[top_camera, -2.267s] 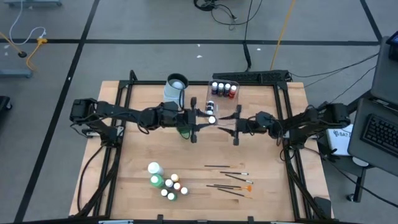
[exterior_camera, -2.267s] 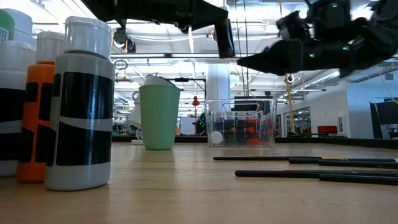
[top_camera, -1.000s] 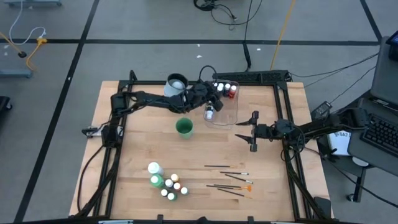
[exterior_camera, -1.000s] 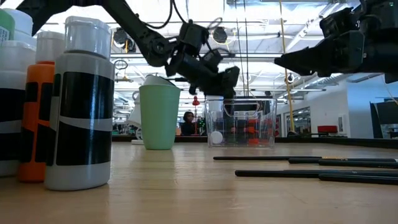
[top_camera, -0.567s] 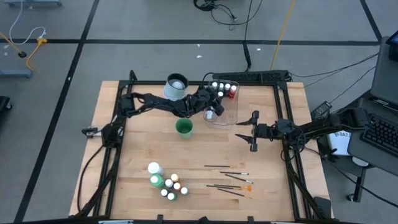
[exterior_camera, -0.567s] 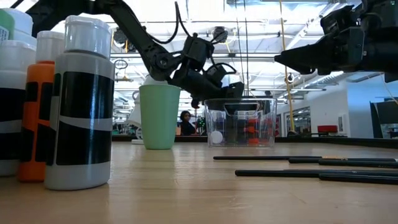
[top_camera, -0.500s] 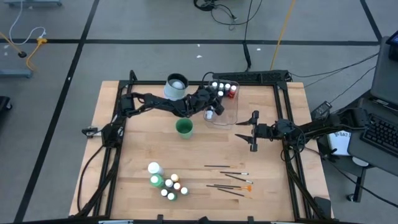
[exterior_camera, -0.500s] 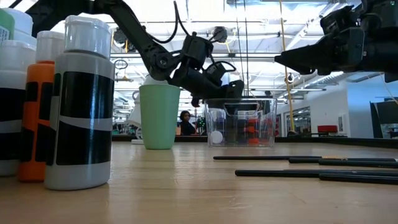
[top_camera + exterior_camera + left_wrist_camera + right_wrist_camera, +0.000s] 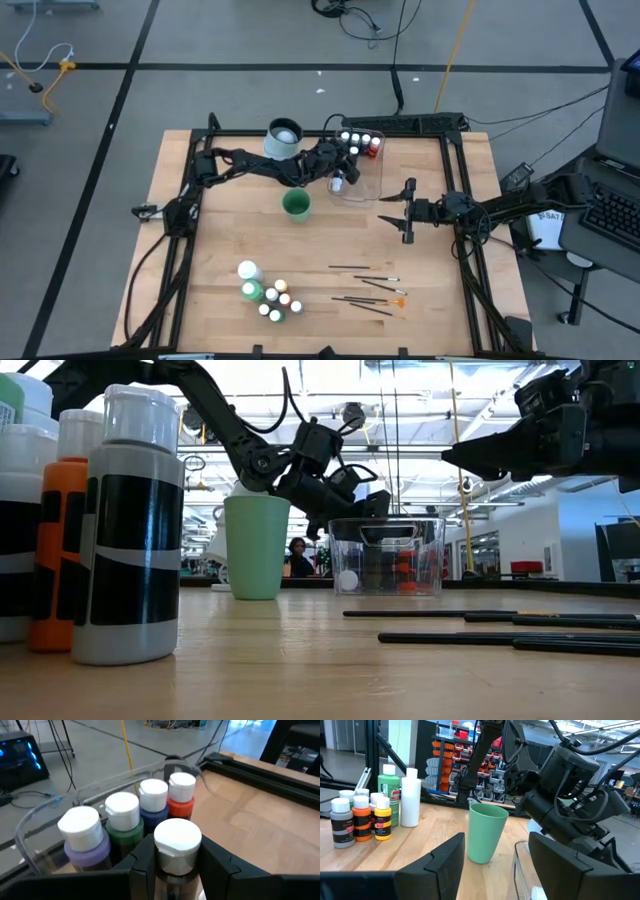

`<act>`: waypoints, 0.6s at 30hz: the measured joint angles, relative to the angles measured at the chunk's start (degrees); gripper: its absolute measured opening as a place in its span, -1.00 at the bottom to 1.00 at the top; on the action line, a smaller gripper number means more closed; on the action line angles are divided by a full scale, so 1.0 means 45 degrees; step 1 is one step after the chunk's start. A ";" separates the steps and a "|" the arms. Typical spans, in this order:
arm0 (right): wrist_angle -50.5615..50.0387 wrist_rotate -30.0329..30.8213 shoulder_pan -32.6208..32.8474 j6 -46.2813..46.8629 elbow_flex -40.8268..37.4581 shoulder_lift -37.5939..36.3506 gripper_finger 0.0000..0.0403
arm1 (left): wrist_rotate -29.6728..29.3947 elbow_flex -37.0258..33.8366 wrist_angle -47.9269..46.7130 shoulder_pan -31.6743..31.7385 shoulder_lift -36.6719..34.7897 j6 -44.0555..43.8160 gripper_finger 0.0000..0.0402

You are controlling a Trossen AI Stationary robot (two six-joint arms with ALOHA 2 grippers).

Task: Pick & Place Paint Supplies
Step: Put the brown paint bottle into the transparent bin

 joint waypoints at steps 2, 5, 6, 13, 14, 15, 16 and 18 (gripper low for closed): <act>0.0000 -0.0004 0.0000 0.0007 0.0000 0.0000 0.05 | 0.0108 0.0000 -0.0044 -0.0015 0.0000 -0.0111 -0.50; 0.0000 -0.0004 0.0000 0.0007 0.0000 0.0000 0.05 | 0.0449 0.0000 -0.0017 -0.0043 -0.0005 -0.0316 -0.49; 0.0002 -0.0004 0.0000 0.0007 0.0000 0.0000 0.05 | 0.0644 0.0000 -0.0020 -0.0064 -0.0005 -0.0307 -0.44; 0.0129 -0.0004 0.0000 -0.0036 0.0000 -0.0005 0.05 | 0.0780 0.0000 0.0030 -0.0170 -0.0024 -0.0244 -0.19; 0.0158 -0.0004 0.0000 -0.0036 0.0000 -0.0005 0.05 | 0.0771 0.0000 -0.0007 -0.0165 -0.0024 -0.0178 -0.21; 0.0160 -0.0004 0.0000 -0.0040 0.0000 -0.0005 0.05 | 0.0762 0.0000 -0.0053 -0.0155 -0.0024 -0.0082 -0.23; 0.0155 -0.0004 0.0000 -0.0041 0.0000 -0.0005 0.05 | 0.0757 0.0000 -0.0081 -0.0152 -0.0024 0.0037 -0.26; 0.0162 -0.0004 0.0000 -0.0041 0.0000 -0.0005 0.05 | 0.0696 0.0000 -0.0107 -0.0153 -0.0024 0.0230 -0.32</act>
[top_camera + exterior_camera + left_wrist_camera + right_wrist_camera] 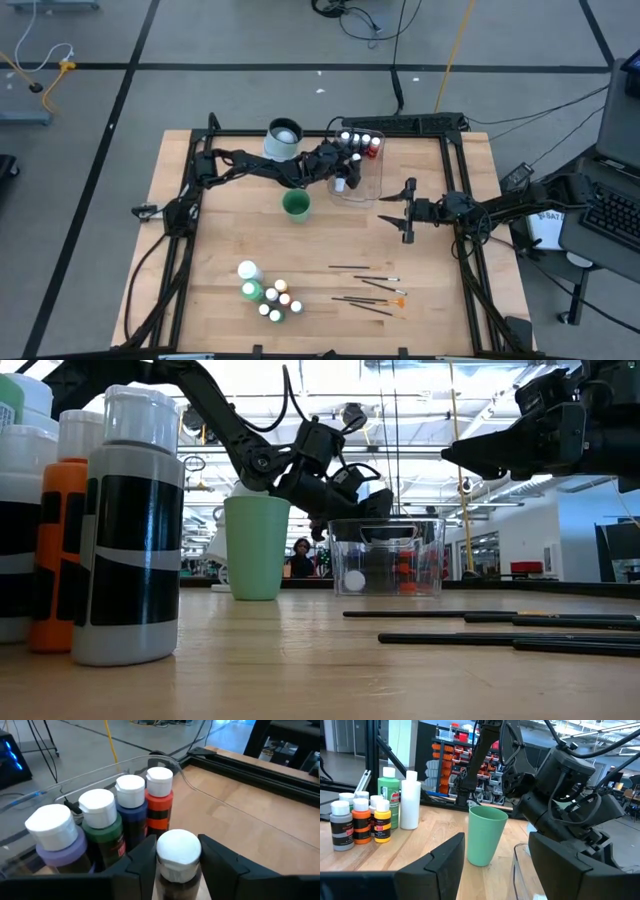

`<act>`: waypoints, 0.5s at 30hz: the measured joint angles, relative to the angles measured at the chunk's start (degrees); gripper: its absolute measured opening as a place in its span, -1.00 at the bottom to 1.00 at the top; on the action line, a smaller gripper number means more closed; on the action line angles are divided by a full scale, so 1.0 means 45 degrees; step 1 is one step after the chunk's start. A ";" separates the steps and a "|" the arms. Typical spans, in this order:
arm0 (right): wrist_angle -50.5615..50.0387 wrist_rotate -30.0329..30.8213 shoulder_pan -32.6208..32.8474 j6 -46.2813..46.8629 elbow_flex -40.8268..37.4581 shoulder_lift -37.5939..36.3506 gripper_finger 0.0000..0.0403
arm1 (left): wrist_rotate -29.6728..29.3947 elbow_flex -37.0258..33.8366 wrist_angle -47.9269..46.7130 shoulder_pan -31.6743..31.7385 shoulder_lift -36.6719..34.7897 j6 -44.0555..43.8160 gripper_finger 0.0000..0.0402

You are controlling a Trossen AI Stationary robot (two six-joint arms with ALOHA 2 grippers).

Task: Pick & Place Paint Supplies
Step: Put the brown paint bottle into the transparent bin, then put the gold paintbrush into the green cup

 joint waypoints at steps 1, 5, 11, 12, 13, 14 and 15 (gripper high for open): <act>0.0003 0.0000 0.0000 0.0000 0.0000 0.0000 0.05 | -0.0057 0.0000 0.0000 -0.0002 0.0000 0.0027 -0.35; -0.0002 0.0000 0.0000 0.0000 0.0000 0.0000 0.05 | -0.0023 -0.0010 -0.0199 -0.0044 -0.0196 0.0816 -0.39; -0.0016 0.0000 0.0000 0.0000 -0.0005 0.0005 0.05 | -0.0503 -0.0003 -0.1009 -0.0478 -0.1398 0.1995 -0.24; -0.0012 0.0000 0.0000 0.0000 -0.0005 0.0005 0.05 | -0.0775 0.0000 -0.1262 -0.0549 -0.1600 0.2079 -0.21; -0.0008 0.0000 -0.0001 0.0000 -0.0005 0.0005 0.05 | -0.1042 0.0000 -0.1499 -0.0630 -0.1766 0.2151 -0.19; 0.0011 0.0000 -0.0005 0.0000 -0.0005 0.0005 0.05 | -0.1250 0.0000 -0.1545 -0.0683 -0.1898 0.2193 -0.17; 0.0043 -0.0001 0.0000 0.0000 -0.0004 0.0005 0.05 | -0.1383 0.0000 -0.1573 -0.0716 -0.1985 0.2202 -0.17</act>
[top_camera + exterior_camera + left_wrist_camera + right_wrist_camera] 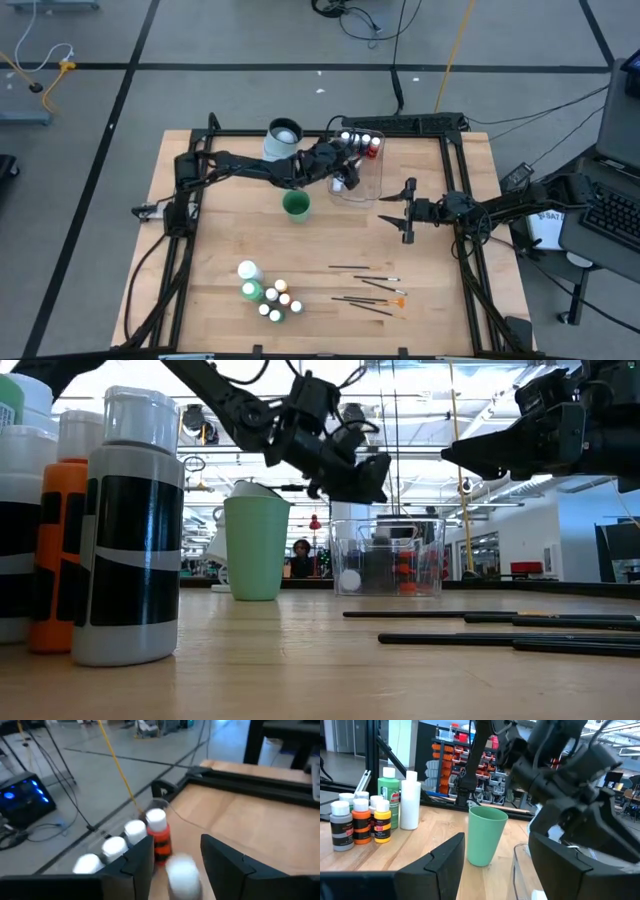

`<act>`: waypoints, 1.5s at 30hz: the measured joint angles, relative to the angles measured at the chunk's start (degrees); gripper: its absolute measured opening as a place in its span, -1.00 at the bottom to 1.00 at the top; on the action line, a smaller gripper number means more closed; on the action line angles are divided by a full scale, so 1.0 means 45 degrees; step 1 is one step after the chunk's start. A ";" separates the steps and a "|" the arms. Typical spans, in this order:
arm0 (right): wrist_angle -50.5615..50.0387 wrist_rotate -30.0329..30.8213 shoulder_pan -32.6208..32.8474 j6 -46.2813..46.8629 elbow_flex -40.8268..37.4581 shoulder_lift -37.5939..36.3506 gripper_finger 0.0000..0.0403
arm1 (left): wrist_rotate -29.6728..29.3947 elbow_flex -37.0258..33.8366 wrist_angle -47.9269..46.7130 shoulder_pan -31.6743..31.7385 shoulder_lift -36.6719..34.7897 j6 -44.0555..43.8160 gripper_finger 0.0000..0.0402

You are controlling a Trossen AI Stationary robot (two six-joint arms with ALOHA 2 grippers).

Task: Pick & Place Paint Supplies
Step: Put the gold paintbrush into the green cup

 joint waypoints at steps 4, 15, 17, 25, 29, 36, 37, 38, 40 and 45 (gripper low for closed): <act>0.0178 -0.0004 -0.0001 0.0008 -0.0001 -0.0005 0.05 | -0.0110 0.0005 -0.0393 0.0106 -0.0029 -0.0040 -0.33; -0.0147 0.0006 -0.0010 0.0068 -0.0001 0.0000 0.05 | -0.0126 -0.0005 -0.1178 0.0152 0.0040 0.0427 -0.98; -0.0157 0.0016 -0.0010 0.0063 -0.0001 0.0000 0.05 | -0.0100 -0.0005 -0.1075 0.0169 0.0018 0.0396 -0.99; -0.0448 0.0029 -0.0010 0.0185 -0.0001 -0.0005 0.05 | -0.0138 -0.0239 -0.3274 0.0171 -0.0926 0.0867 -1.00; -0.0575 0.0016 -0.0010 0.0189 -0.0001 0.0028 0.05 | -0.0633 -0.1271 -0.3489 -0.0414 -0.3554 0.1574 -1.00; -0.0700 0.0011 -0.0010 0.0599 -0.0001 0.0046 0.05 | -0.0370 -0.6656 -0.1620 -0.0651 -1.1192 0.1812 -1.00; -0.0684 0.0009 -0.0010 0.0612 -0.0001 0.0044 0.05 | 0.0453 -0.7738 -0.1336 -0.0410 -1.2275 0.1724 -1.00; -0.0673 0.0006 -0.0010 0.0612 -0.0001 0.0044 0.05 | 0.1330 -0.8812 -0.0966 -0.0181 -1.3257 0.1584 -1.00; -0.0486 0.0011 -0.0010 0.0544 -0.0001 0.0049 0.05 | 0.2118 -1.0883 -0.0192 0.0158 -1.4890 0.0964 -1.00; 0.0481 0.0045 -0.0015 0.0432 -0.0001 0.0049 0.05 | 0.1809 -1.4789 0.2369 0.0429 -1.7455 0.0304 -1.00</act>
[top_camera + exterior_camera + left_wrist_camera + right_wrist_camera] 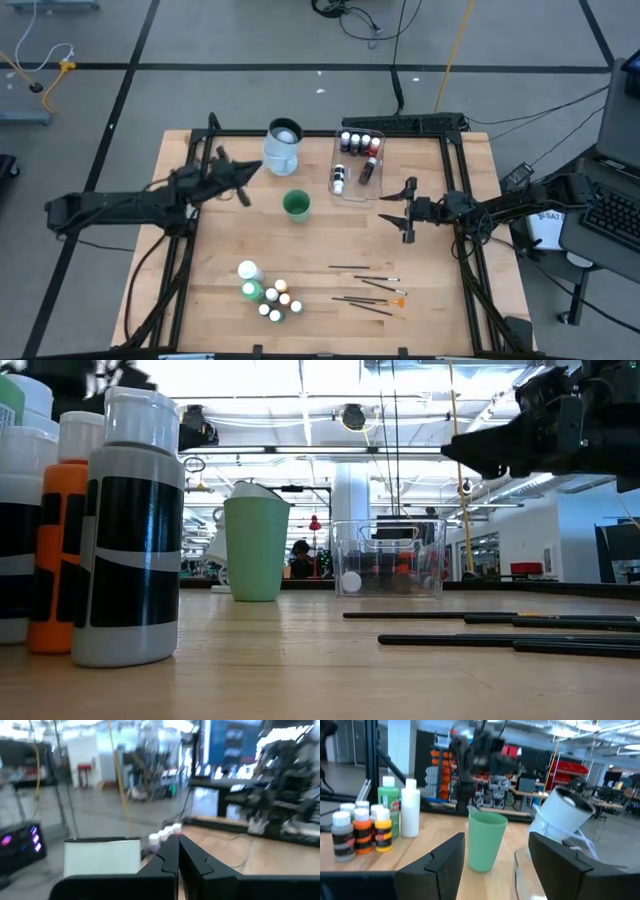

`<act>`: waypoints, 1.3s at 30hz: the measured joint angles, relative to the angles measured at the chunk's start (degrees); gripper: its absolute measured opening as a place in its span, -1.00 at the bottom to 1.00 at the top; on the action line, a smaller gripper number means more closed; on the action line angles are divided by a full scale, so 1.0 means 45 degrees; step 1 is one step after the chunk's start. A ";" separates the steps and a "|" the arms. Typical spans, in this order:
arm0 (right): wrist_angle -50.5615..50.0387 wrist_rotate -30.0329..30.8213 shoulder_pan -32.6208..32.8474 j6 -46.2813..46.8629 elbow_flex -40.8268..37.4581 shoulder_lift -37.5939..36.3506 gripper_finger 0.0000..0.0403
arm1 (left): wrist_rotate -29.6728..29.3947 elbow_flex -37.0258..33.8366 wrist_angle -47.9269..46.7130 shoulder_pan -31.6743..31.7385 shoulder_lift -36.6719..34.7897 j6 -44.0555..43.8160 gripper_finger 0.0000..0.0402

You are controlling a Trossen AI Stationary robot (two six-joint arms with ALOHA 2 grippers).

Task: Pick & Place Paint Supplies
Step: Put the gold paintbrush into the green cup

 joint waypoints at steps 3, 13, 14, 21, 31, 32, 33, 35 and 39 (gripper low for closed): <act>0.0293 0.0005 0.0000 -0.0165 0.0000 -0.0005 0.05 | 0.0082 -0.1535 0.1363 -0.0057 -0.0746 0.0014 -1.00; 0.0276 0.0694 -0.0053 -0.1457 0.0000 0.0000 0.05 | 0.0090 -0.2060 0.0323 -0.0789 -0.0846 0.1113 -1.00; 0.0271 0.0667 -0.0053 -0.1488 0.0000 -0.0002 0.05 | 0.0090 -0.2058 0.0376 -0.0791 -0.0830 0.1271 -1.00; 0.0231 0.0641 -0.0053 -0.1706 0.0000 0.0000 0.05 | 0.0082 -0.2055 0.0157 -0.0789 -0.0824 0.2050 -0.98; -0.0420 0.0631 -0.0053 -0.0252 0.0000 0.0000 0.05 | 0.0078 -0.2055 0.0837 -0.0789 -0.0824 0.1717 -0.97; -0.0405 0.0631 -0.0053 -0.0248 0.0000 -0.0005 0.05 | 0.0078 -0.2052 0.0883 -0.0789 -0.0824 0.1719 -0.96; -0.0414 0.0644 -0.0053 -0.0248 0.0000 0.0000 0.05 | 0.0075 -0.2053 0.0895 -0.0789 -0.0824 0.1745 -0.94; -0.0425 0.0665 -0.0053 -0.0243 0.0000 0.0000 0.05 | 0.0073 -0.2050 0.0894 -0.0789 -0.0824 0.1992 -0.92; -0.0427 0.0670 -0.0053 -0.0264 0.0000 0.0000 0.05 | 0.0073 -0.2050 0.0856 -0.0789 -0.0824 0.2115 -0.93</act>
